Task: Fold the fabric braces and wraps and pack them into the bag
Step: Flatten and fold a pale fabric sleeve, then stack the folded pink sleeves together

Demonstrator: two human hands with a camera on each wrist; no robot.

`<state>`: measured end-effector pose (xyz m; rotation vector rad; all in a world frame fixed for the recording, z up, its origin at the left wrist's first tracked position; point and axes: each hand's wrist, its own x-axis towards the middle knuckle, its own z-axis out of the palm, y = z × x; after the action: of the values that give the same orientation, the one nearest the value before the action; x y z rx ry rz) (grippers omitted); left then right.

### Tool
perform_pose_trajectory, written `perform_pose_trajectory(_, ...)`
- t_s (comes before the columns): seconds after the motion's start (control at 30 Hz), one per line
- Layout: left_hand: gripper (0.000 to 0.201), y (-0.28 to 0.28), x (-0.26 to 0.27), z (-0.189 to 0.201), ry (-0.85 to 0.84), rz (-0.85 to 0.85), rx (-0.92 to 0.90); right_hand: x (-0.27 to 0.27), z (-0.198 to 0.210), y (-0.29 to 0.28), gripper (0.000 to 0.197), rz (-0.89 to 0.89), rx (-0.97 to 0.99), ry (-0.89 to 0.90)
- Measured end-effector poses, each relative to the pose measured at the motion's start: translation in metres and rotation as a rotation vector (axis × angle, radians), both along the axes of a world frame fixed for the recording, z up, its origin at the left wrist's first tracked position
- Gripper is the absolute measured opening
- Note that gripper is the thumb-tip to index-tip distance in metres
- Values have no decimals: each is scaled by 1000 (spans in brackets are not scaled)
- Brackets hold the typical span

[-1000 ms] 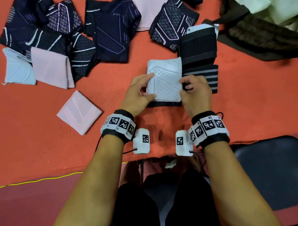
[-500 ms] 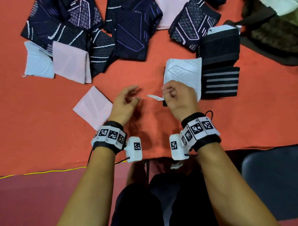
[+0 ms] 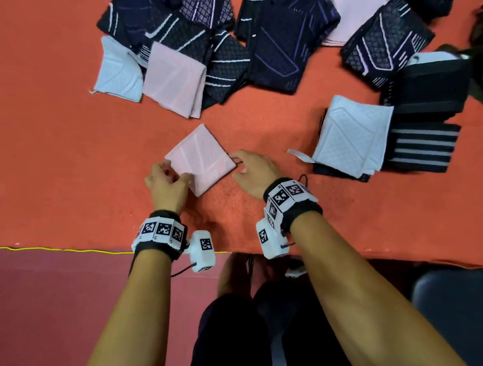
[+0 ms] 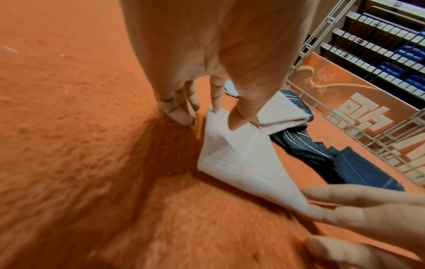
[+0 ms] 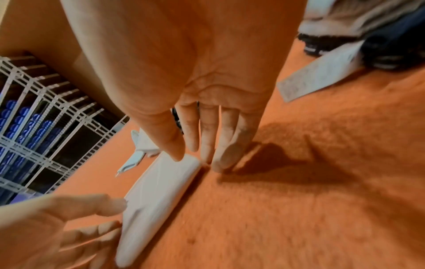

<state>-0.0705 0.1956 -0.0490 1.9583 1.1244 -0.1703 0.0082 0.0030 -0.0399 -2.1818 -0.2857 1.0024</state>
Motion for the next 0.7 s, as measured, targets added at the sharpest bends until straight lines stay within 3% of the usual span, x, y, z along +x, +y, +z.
perform_pose_trajectory(0.1,57,-4,-2,-6,-48,18,-89,-5,-5,14,54,5,-6,52)
perform_pose_trajectory(0.27,60,-21,2,-9,-98,39,-196,-1,-9,-1,43,-215,-15,-48)
perform_pose_trajectory(0.43,42,-52,11,1,-146,-149,-301,1,-12,-45,41,-334,-88,-106)
perform_pose_trajectory(0.6,24,-77,19,14,-286,-201,-397,-3,-12,-70,31,-437,-35,11)
perform_pose_trajectory(0.7,30,-84,21,18,-338,-194,-383,-7,-12,-72,35,-482,35,117)
